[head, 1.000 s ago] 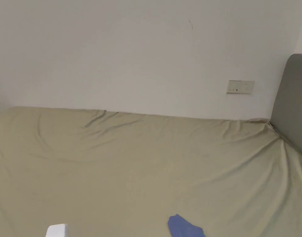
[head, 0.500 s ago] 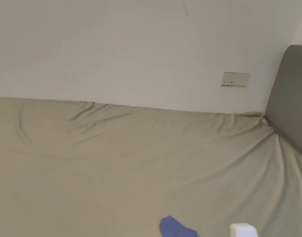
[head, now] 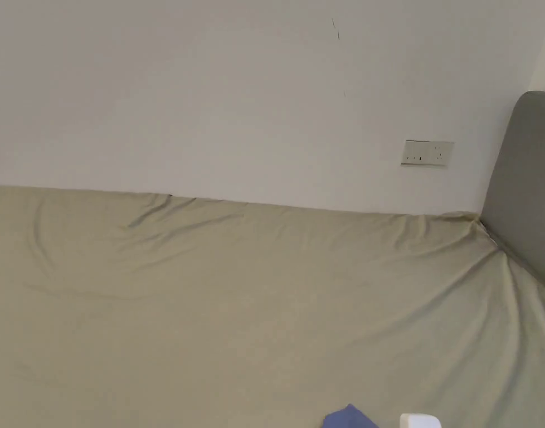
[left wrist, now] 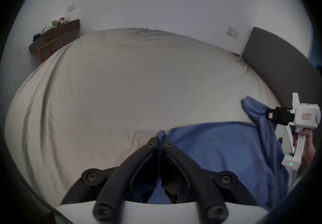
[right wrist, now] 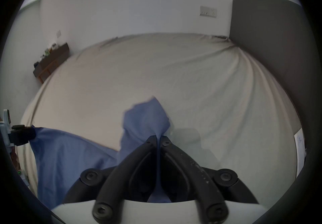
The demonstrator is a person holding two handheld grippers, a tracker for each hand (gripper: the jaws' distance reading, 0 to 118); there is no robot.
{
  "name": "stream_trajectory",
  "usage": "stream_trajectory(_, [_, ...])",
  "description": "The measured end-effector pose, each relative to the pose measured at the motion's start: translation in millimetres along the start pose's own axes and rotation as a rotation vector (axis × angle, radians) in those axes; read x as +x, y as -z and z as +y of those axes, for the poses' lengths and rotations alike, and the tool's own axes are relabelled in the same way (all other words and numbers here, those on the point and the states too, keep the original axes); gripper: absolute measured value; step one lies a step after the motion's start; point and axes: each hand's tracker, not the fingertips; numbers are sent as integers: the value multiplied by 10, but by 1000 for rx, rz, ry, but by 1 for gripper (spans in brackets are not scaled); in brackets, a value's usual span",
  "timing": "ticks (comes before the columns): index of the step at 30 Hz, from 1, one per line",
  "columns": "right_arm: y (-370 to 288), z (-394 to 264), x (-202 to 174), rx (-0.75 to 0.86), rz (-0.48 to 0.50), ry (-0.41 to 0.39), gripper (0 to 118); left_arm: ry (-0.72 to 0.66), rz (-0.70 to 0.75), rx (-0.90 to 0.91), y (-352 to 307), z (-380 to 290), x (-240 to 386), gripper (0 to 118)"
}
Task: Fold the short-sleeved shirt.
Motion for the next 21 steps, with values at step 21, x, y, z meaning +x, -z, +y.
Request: stream_trajectory(21, [-4343,-1116,355,852,68,240,5,5,32,687,-3489,-795,40,2])
